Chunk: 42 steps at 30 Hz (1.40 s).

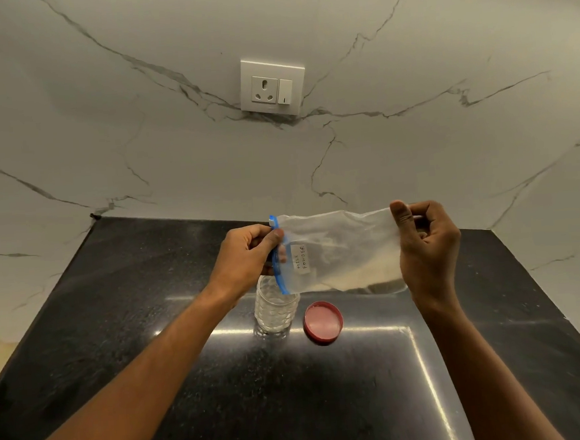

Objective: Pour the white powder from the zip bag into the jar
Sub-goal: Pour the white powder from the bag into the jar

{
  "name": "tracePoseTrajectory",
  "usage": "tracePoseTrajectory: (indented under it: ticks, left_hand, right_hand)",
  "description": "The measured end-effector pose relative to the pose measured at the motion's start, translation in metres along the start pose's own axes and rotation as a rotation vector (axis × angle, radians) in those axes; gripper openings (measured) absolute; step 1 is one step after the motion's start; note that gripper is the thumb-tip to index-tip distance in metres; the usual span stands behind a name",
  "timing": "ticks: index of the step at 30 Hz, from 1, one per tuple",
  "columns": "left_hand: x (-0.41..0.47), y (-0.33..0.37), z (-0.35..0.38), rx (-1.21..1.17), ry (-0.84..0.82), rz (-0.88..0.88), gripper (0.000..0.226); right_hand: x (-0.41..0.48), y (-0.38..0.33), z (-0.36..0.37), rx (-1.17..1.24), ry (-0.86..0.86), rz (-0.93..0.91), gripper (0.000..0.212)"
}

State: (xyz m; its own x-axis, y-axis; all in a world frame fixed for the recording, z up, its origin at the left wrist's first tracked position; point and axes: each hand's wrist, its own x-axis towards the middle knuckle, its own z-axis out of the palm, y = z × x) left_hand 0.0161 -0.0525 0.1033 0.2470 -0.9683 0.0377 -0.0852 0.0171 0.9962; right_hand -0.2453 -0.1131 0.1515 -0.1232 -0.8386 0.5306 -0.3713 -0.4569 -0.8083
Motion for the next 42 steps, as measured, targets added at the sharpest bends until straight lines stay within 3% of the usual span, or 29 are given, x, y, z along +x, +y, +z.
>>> tracePoseTrajectory:
  ticks: [22, 42]
  left_hand:
    - [-0.001, -0.016, -0.008, -0.021, 0.031, 0.018, 0.022]
    - [-0.003, -0.022, -0.015, -0.016, 0.048, -0.002, 0.018]
  right_hand:
    - [0.001, -0.013, 0.013, -0.011, -0.057, -0.028, 0.027]
    - [-0.002, -0.024, 0.016, -0.033, -0.107, -0.11, 0.013]
